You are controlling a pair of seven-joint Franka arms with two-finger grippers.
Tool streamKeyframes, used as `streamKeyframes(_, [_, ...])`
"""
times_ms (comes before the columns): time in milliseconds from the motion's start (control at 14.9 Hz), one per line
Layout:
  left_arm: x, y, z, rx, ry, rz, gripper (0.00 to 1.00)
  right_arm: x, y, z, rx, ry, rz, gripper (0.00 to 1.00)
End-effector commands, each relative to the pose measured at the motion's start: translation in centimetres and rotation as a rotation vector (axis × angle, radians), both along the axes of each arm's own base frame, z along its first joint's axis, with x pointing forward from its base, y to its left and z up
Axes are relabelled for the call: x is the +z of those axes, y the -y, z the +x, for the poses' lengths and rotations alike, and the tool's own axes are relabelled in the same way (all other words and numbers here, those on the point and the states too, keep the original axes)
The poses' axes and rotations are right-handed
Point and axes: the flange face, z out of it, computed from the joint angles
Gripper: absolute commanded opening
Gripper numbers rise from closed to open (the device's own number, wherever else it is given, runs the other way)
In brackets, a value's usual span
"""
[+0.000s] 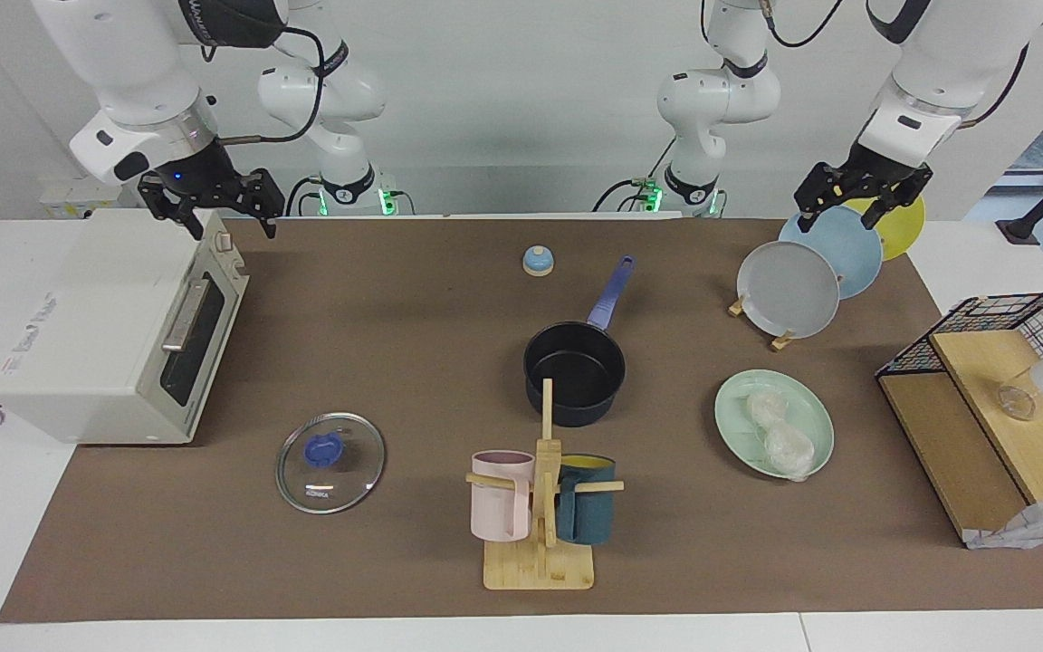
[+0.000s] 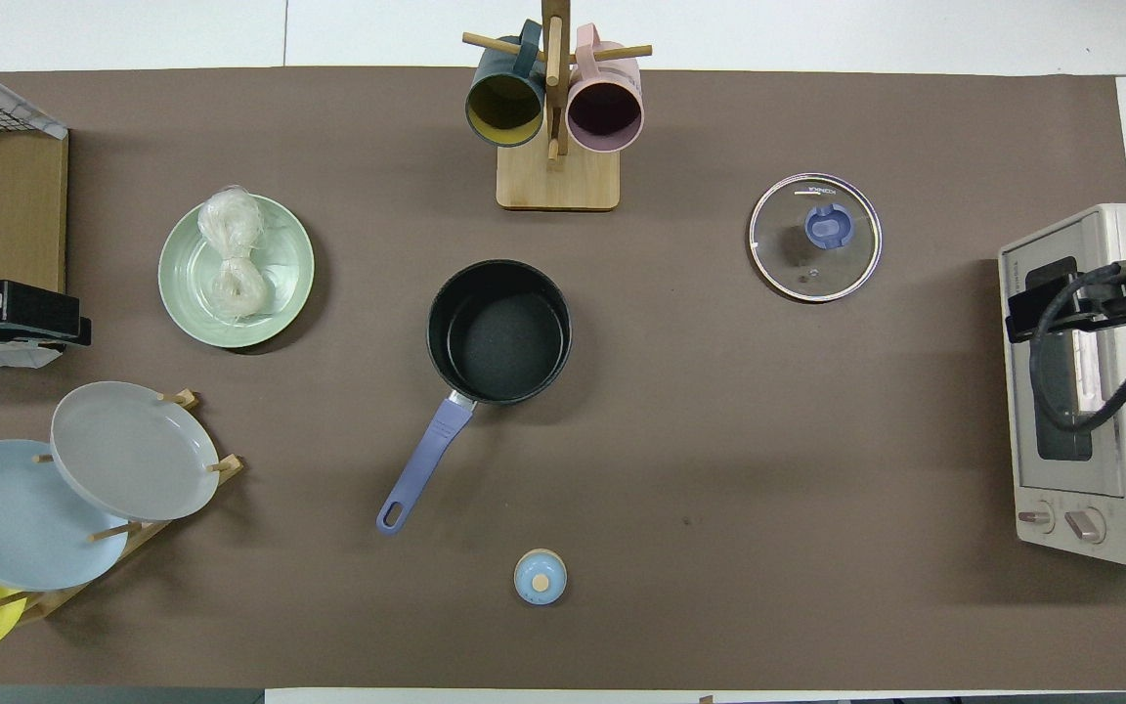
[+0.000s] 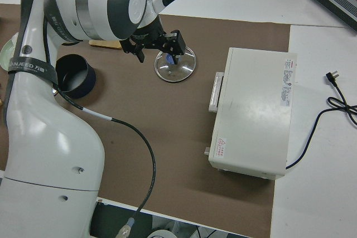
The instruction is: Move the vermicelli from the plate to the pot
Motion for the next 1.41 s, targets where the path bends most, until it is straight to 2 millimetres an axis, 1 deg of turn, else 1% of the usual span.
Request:
streamKeyframes(0, [0.6, 0.1, -0.6, 0.005, 0.015, 0.011, 1.0, 0.5, 0.0, -0.3, 0.005, 0.01, -0.001, 1.0])
streamKeyframes(202, [0.5, 0.1, -0.5, 0.005, 0.013, 0.011, 1.0, 0.5, -0.7, -0.3, 0.013, 0.009, -0.002, 1.0])
streamKeyframes(269, [0.5, 0.2, -0.6, 0.003, 0.012, 0.01, 1.0, 0.3, -0.7, -0.4, 0.014, 0.003, -0.002, 1.0])
streamKeyframes(336, [0.5, 0.1, -0.6, 0.005, 0.012, 0.011, 1.0, 0.3, -0.3, -0.4, 0.007, 0.003, 0.0, 1.0])
streamKeyframes(403, [0.5, 0.1, -0.6, 0.002, 0.009, 0.011, 1.0, 0.2, -0.4, -0.3, 0.012, 0.007, 0.007, 1.0])
streamKeyframes(538, [0.7, 0.1, -0.6, -0.003, 0.018, 0.011, 1.0, 0.4, -1.2, 1.0, 0.03, 0.093, 0.034, 1.0])
streamKeyframes(605, [0.8, 0.1, -0.7, 0.003, 0.024, 0.01, 1.0, -0.3, -1.3, 1.6, 0.026, 0.087, 0.048, 1.0])
streamKeyframes(739, [0.9, -0.6, -0.4, 0.019, 0.037, -0.002, 1.0, -2.2, -1.3, 3.5, 0.029, 0.064, 0.04, 1.0])
streamKeyframes(806, [1.1, -1.0, 0.0, 0.029, 0.074, -0.008, 1.0, -2.7, -2.0, 5.4, 0.043, 0.069, 0.041, 1.0])
streamKeyframes(874, [0.4, -0.9, 0.1, 0.031, 0.072, -0.008, 1.0, -3.4, -2.6, 7.2, 0.053, 0.07, 0.043, 1.0])
streamKeyframes(941, [0.1, -0.9, -0.1, 0.031, 0.073, -0.007, 1.0, -4.3, -2.8, 9.1, 0.056, 0.076, 0.044, 1.0])
streamKeyframes(1008, [-0.4, -0.9, 0.3, 0.033, 0.067, -0.007, 1.0, -5.7, -3.3, 10.7, 0.063, 0.079, 0.048, 1.0])
streamKeyframes(1075, [-1.1, -1.0, 1.0, 0.033, 0.07, -0.01, 1.0, -7.1, -3.8, 11.8, 0.069, 0.095, 0.052, 1.0])
streamKeyframes(1209, [-3.2, -1.1, 2.9, 0.039, 0.07, -0.012, 1.0, -9.2, -4.6, 13.7, 0.079, 0.15, 0.061, 1.0])
streamKeyframes(1344, [-6.2, -1.1, 5.2, 0.043, 0.058, -0.022, 1.0, -11.7, -4.9, 14.9, 0.082, 0.14, 0.064, 1.0])
